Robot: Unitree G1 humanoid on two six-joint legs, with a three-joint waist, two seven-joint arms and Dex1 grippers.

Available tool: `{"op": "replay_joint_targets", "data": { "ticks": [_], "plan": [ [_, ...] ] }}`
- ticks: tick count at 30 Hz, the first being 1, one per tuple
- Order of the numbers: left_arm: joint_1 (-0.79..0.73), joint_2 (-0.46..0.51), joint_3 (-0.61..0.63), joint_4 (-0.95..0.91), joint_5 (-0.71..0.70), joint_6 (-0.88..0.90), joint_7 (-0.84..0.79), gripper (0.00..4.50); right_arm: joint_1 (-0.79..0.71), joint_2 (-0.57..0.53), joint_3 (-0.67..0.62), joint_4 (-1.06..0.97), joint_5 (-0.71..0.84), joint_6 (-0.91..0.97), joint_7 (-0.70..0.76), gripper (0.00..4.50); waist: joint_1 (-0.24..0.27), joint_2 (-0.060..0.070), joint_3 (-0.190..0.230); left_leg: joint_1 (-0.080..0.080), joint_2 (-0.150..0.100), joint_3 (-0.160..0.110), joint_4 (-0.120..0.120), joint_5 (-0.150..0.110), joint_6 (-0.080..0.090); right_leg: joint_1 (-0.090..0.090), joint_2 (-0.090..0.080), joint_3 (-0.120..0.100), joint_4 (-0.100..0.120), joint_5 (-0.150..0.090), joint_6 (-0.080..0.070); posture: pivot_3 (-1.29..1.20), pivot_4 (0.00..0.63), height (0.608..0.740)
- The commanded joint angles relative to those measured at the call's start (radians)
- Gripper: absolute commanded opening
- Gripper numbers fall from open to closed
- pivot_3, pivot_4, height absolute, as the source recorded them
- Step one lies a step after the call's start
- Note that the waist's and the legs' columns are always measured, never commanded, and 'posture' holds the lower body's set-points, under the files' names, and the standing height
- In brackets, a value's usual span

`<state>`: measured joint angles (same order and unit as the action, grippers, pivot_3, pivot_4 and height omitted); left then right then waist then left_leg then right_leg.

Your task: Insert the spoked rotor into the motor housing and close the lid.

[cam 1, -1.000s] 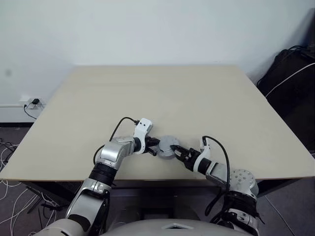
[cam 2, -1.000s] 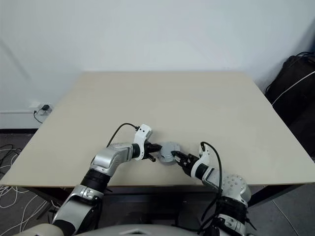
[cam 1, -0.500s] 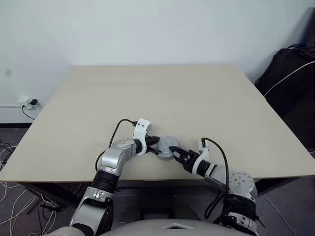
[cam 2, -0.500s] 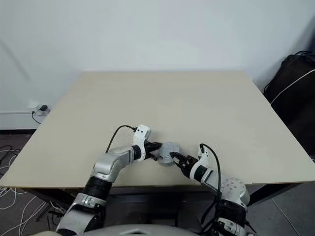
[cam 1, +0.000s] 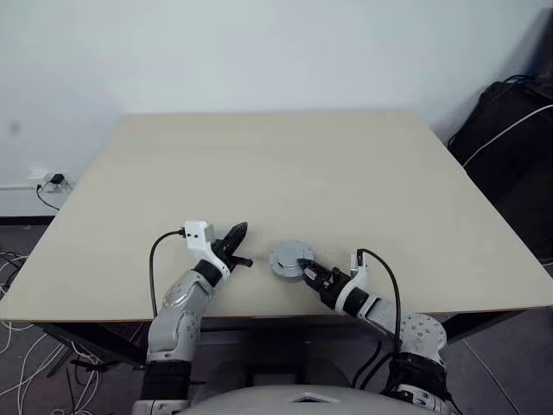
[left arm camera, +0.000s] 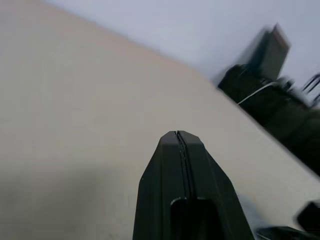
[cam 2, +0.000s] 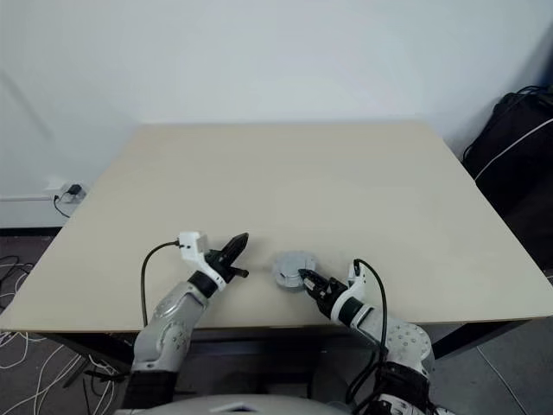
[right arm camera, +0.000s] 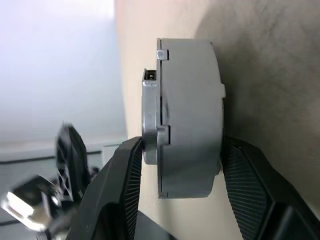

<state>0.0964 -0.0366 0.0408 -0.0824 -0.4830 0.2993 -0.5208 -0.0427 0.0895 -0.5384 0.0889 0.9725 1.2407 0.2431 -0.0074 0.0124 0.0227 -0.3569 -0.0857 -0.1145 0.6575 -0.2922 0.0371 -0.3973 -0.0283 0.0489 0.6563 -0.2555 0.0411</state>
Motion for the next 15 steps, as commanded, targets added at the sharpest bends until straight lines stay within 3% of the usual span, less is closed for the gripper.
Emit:
{"op": "replay_joint_targets", "data": {
  "ticks": [1,10,15],
  "plan": [
    [0.050,-0.002,0.009,-0.063,-0.092,0.021,-0.042,0.00,-0.008,0.017,0.003,-0.048,0.087,-0.018,0.042,2.12,-0.002,0.001,0.001,-0.001,0.000,0.000,0.000,0.000,0.000,-0.001,0.000,0.000,0.000,0.000,0.000,0.00,0.000,0.740],
    [0.161,-0.010,0.012,-0.071,-0.137,0.022,-0.034,0.00,-0.018,0.017,0.032,-0.039,0.130,-0.043,0.026,2.12,-0.004,0.003,0.004,-0.003,0.000,0.000,0.000,0.000,0.000,-0.003,0.000,0.000,0.000,0.000,0.000,0.00,0.000,0.740],
    [0.198,-0.025,0.039,-0.101,-0.347,0.193,-0.025,0.00,-0.021,0.030,0.040,-0.063,0.196,-0.039,0.034,2.12,-0.004,0.004,0.006,-0.003,0.000,0.000,0.000,0.000,0.001,-0.003,0.000,0.000,0.000,0.000,0.000,0.00,0.000,0.740]
  ]
}}
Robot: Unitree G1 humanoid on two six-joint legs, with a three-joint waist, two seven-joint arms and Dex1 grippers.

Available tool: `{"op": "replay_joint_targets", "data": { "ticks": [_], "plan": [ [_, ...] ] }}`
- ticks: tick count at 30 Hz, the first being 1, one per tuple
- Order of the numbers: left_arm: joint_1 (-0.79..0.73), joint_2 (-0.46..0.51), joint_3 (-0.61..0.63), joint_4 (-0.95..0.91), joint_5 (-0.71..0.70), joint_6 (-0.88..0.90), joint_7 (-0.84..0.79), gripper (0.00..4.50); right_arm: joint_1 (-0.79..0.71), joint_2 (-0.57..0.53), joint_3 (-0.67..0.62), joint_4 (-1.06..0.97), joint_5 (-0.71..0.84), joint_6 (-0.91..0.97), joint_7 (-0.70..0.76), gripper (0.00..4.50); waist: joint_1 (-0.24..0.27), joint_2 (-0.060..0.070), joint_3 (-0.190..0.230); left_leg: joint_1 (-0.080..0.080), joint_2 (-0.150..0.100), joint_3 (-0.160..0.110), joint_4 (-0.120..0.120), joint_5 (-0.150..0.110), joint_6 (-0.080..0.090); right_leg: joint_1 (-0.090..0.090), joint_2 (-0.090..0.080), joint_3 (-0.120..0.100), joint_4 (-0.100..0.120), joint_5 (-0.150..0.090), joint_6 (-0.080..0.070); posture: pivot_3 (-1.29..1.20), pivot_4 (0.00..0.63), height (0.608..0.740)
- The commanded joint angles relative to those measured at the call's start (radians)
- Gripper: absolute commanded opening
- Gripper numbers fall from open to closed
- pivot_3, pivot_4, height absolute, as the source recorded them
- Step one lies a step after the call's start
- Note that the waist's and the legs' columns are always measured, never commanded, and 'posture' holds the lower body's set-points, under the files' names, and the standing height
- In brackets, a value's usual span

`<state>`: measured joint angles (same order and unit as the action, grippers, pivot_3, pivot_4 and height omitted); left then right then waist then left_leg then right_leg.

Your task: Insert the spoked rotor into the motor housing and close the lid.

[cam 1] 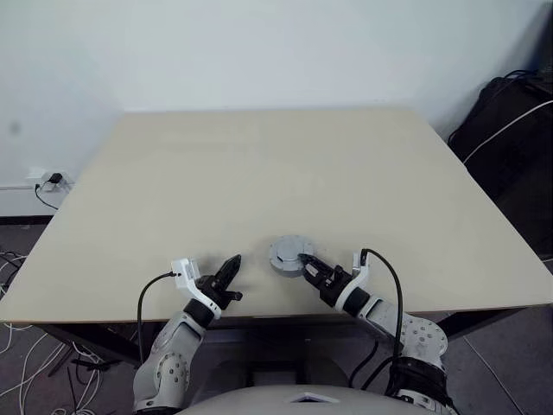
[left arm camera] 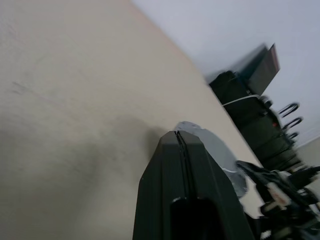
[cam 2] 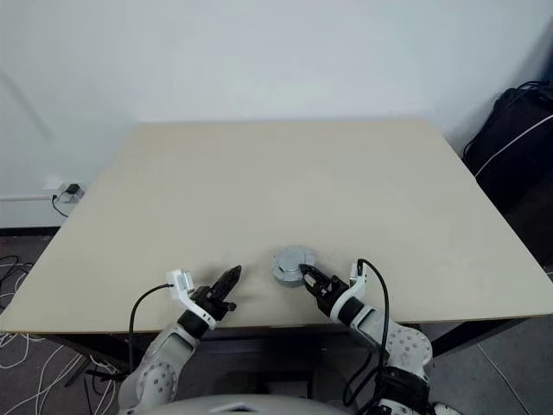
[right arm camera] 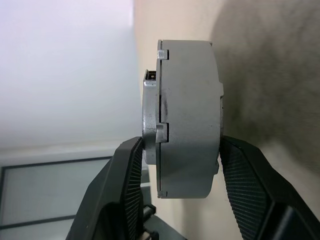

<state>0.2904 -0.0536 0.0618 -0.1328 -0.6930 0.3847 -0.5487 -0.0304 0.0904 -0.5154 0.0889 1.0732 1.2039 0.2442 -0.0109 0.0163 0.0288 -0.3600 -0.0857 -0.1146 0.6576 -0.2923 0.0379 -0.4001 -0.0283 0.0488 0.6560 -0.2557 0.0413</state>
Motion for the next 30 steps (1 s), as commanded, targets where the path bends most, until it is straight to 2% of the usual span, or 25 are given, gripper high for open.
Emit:
{"op": "replay_joint_targets", "data": {
  "ticks": [1,8,13,20,27,30],
  "plan": [
    [0.009,-0.009,0.022,-0.047,-0.175,0.146,0.007,0.00,-0.035,0.031,0.022,-0.070,0.112,0.000,0.036,2.12,-0.001,0.001,0.000,0.000,0.000,0.000,0.000,0.000,0.000,0.000,0.000,0.000,0.000,0.000,0.000,0.00,0.000,0.740],
    [0.026,-0.047,0.072,-0.028,-0.398,0.268,0.022,0.00,-0.046,0.020,0.071,-0.105,0.170,0.001,0.022,2.12,-0.002,0.000,0.003,0.000,0.000,0.000,0.000,0.000,0.000,0.000,0.000,0.000,0.000,0.000,0.000,0.00,0.000,0.740],
    [0.029,-0.062,0.089,0.009,-0.496,0.309,0.034,0.00,-0.055,0.003,0.100,-0.116,0.199,-0.001,0.013,2.12,-0.002,0.000,0.004,0.000,0.000,0.000,0.001,0.000,0.000,0.000,0.000,0.000,0.000,0.000,0.000,0.00,0.000,0.740],
    [0.037,-0.065,0.069,0.023,-0.529,0.323,0.030,0.00,-0.056,-0.023,0.132,-0.116,0.224,0.005,-0.001,2.12,-0.001,-0.001,0.004,0.000,0.000,0.000,0.001,0.000,0.000,0.000,0.000,0.000,0.000,0.000,0.000,0.00,0.000,0.740],
    [0.040,-0.072,0.043,0.019,-0.482,0.273,0.036,0.00,-0.054,-0.046,0.159,-0.122,0.229,0.003,-0.011,2.12,-0.001,-0.001,0.004,0.000,0.000,0.000,0.001,0.000,0.000,0.000,0.000,0.000,0.000,0.000,0.000,0.00,0.000,0.740],
    [0.037,-0.070,0.036,0.026,-0.489,0.274,0.037,0.61,-0.054,-0.052,0.163,-0.122,0.233,0.001,-0.014,2.12,-0.001,-0.001,0.004,0.000,0.000,0.000,0.001,0.000,0.000,0.000,0.000,0.000,0.000,0.000,0.000,0.00,0.000,0.740]
  ]
}}
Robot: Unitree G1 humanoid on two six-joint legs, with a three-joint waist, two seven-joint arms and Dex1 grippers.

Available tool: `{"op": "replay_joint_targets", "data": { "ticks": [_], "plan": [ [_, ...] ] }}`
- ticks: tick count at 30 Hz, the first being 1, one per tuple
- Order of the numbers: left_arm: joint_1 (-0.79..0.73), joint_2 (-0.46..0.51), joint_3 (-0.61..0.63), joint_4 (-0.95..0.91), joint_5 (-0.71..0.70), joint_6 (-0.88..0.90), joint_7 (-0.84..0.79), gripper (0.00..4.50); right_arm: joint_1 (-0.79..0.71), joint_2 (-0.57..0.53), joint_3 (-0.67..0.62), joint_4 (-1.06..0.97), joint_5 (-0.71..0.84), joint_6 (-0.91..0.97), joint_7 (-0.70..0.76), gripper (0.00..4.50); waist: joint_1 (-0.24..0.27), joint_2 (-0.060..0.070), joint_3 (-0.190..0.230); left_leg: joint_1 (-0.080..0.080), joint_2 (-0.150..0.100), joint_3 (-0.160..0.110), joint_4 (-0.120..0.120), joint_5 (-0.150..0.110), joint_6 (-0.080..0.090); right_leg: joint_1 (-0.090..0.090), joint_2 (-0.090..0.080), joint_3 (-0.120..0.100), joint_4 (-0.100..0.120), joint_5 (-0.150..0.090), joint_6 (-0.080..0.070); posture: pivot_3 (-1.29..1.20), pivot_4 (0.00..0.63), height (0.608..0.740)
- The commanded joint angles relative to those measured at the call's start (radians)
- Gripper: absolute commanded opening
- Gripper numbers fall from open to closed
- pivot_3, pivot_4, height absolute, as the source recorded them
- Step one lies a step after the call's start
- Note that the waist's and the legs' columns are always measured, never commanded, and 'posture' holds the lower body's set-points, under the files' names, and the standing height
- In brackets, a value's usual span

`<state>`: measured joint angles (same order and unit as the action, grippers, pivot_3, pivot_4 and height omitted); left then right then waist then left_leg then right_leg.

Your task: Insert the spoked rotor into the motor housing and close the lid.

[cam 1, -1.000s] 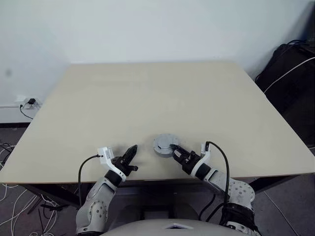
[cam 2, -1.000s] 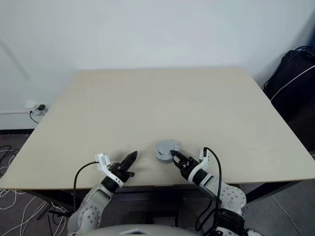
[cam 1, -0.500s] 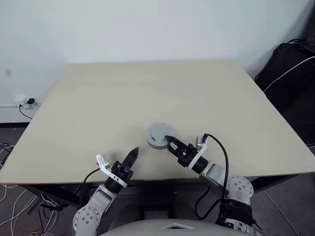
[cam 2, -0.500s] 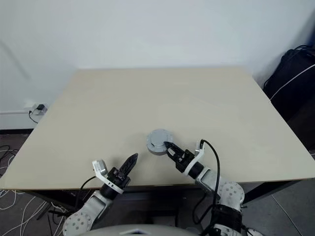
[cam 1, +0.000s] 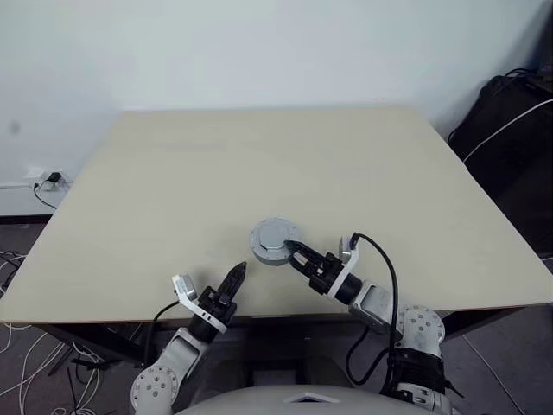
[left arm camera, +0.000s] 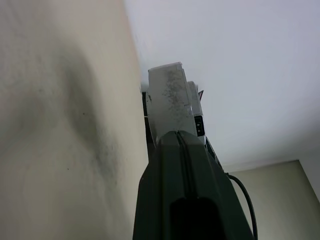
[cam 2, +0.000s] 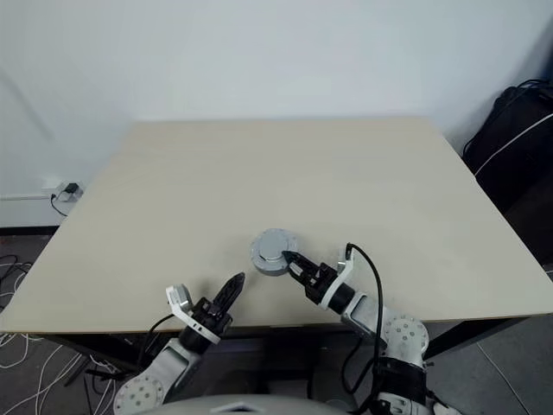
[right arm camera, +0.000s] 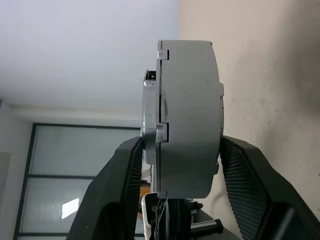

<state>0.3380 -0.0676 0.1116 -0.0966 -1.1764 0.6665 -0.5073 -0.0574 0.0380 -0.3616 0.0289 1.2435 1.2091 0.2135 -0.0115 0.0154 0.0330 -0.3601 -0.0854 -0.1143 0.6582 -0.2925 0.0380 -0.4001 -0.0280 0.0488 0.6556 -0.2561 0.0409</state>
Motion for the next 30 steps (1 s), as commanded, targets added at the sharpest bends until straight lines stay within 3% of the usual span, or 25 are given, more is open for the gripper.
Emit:
{"op": "replay_joint_targets", "data": {
  "ticks": [1,12,30],
  "plan": [
    [-0.011,-0.057,-0.015,-0.008,-0.008,-0.009,-0.004,0.88,-0.026,-0.002,0.011,-0.063,0.065,-0.004,0.015,2.12,0.000,0.000,0.000,0.000,0.000,0.000,0.000,0.000,0.000,0.000,0.000,0.000,0.000,0.000,0.000,0.00,0.000,0.740],
    [-0.025,-0.062,-0.020,0.005,-0.035,0.004,-0.009,4.47,-0.029,-0.018,0.025,-0.060,0.074,0.000,0.009,2.12,0.000,0.000,0.000,0.000,0.000,0.000,0.000,0.000,0.000,0.000,0.000,0.000,0.000,0.000,0.000,0.00,0.000,0.740],
    [-0.040,-0.076,-0.033,0.035,-0.095,0.021,0.015,4.47,0.031,-0.064,0.111,-0.094,0.135,0.086,0.002,2.12,0.000,0.000,0.000,0.000,0.000,0.000,0.002,0.000,0.000,0.001,0.000,0.000,0.000,0.000,0.000,0.00,0.000,0.740]
  ]
}}
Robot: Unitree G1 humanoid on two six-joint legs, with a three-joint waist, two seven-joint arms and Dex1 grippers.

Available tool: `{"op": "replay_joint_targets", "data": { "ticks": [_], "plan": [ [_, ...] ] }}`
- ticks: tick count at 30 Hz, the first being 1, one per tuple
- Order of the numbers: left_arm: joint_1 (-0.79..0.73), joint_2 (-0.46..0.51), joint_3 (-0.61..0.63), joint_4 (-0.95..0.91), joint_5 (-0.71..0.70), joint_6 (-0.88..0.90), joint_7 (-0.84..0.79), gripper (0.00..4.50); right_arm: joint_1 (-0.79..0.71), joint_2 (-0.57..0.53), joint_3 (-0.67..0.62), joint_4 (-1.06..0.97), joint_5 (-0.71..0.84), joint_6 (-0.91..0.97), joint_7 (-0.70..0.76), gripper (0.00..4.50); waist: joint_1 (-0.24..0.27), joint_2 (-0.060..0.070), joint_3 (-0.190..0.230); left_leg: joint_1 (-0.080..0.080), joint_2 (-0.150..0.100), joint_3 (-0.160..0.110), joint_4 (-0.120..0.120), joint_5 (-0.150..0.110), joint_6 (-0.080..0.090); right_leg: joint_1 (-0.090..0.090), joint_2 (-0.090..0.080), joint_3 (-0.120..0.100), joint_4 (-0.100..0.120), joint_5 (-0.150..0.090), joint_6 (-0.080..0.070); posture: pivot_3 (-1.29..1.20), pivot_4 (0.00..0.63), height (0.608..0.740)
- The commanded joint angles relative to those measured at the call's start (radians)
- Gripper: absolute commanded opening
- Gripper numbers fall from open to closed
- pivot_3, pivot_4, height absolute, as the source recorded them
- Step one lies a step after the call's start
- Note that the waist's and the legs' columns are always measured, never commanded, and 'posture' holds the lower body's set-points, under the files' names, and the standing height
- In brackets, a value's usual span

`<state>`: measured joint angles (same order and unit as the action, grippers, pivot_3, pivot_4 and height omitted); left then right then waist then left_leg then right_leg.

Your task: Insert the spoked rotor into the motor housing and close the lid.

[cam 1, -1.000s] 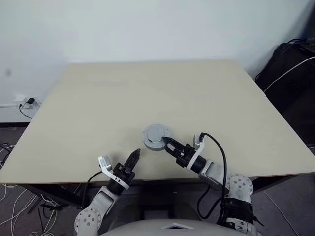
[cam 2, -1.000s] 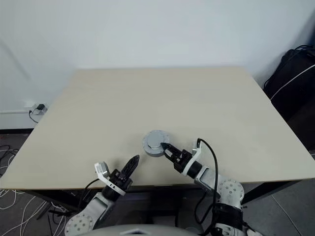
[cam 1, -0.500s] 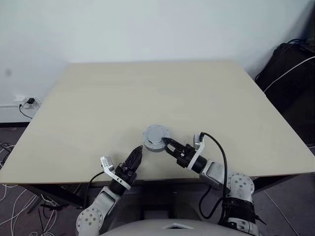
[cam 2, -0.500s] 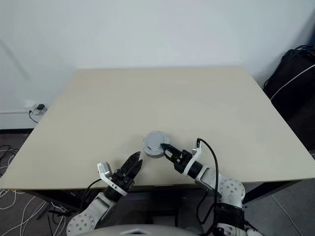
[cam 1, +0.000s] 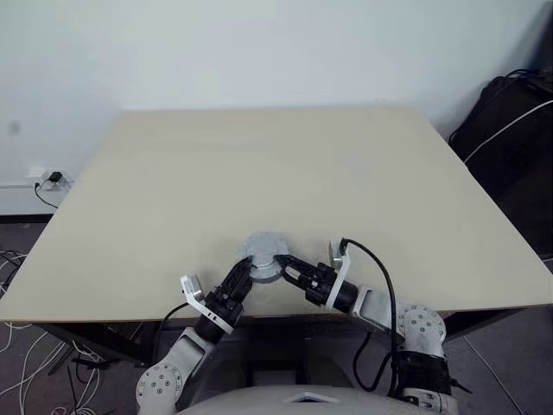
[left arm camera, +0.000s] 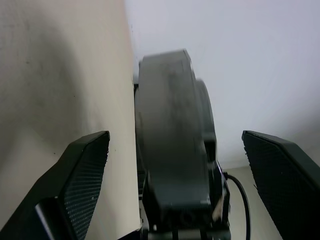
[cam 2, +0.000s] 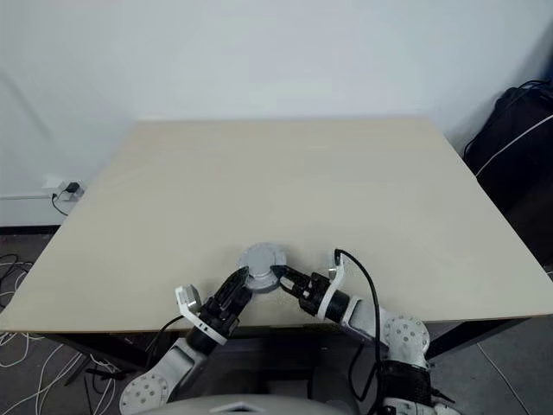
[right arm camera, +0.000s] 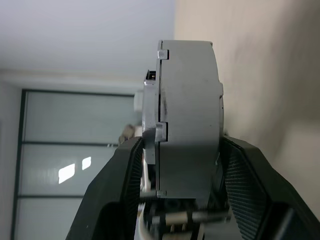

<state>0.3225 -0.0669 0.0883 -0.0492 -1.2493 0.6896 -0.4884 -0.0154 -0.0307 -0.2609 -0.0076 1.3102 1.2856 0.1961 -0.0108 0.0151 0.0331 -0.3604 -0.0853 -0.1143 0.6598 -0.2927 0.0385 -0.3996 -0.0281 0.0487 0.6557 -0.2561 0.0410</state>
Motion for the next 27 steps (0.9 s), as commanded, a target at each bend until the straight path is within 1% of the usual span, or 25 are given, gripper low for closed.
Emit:
{"op": "replay_joint_targets", "data": {
  "ticks": [1,7,10,13,15,22,27],
  "plan": [
    [-0.024,-0.076,-0.011,-0.013,-0.023,-0.001,-0.003,4.47,-0.008,0.003,0.014,-0.059,0.071,0.012,0.019,2.12,0.000,0.000,0.000,0.000,0.000,0.000,0.000,0.000,0.000,0.000,0.000,0.000,0.000,0.000,0.000,0.00,0.000,0.740],
    [-0.024,-0.077,-0.021,-0.014,-0.036,0.005,0.008,4.47,-0.002,-0.007,0.033,-0.064,0.087,0.019,0.014,2.12,0.000,-0.001,0.000,0.000,0.000,0.000,0.001,0.000,0.000,0.000,0.000,0.000,0.000,0.000,0.001,0.00,0.000,0.740],
    [-0.024,-0.077,-0.025,-0.013,-0.043,0.008,0.010,3.89,-0.002,-0.014,0.039,-0.064,0.097,0.015,0.009,2.12,0.000,-0.001,0.000,0.000,0.000,0.000,0.001,0.000,0.000,0.000,0.000,0.000,0.000,0.000,0.001,0.00,0.000,0.740],
    [-0.025,-0.077,-0.028,-0.013,-0.047,0.005,0.013,2.91,-0.001,-0.020,0.045,-0.063,0.103,0.011,0.005,2.12,0.000,-0.001,0.001,0.000,0.000,0.000,0.001,0.000,0.000,0.000,0.000,0.000,0.000,0.000,0.001,0.00,0.000,0.740],
    [-0.027,-0.075,-0.032,-0.015,-0.053,0.003,0.016,2.72,-0.002,-0.024,0.050,-0.063,0.105,0.007,0.003,2.12,0.000,-0.001,0.001,0.000,0.000,0.000,0.001,0.000,0.000,0.000,0.000,0.000,0.000,0.000,0.001,0.00,0.000,0.740],
    [-0.027,-0.070,-0.039,-0.021,-0.062,-0.003,0.021,2.66,-0.003,-0.036,0.063,-0.063,0.105,-0.004,0.002,2.12,0.000,-0.001,0.001,0.000,0.000,0.000,0.001,0.000,0.000,0.000,0.000,0.000,0.000,0.000,0.001,0.00,0.000,0.740],
    [-0.022,-0.072,-0.037,-0.034,-0.062,-0.014,0.028,2.66,0.007,-0.050,0.091,-0.104,0.021,-0.069,0.023,2.12,0.000,-0.001,0.001,0.000,0.000,0.000,0.001,0.000,0.000,0.000,0.000,0.000,0.000,0.000,0.001,0.00,0.000,0.740]
  ]
}}
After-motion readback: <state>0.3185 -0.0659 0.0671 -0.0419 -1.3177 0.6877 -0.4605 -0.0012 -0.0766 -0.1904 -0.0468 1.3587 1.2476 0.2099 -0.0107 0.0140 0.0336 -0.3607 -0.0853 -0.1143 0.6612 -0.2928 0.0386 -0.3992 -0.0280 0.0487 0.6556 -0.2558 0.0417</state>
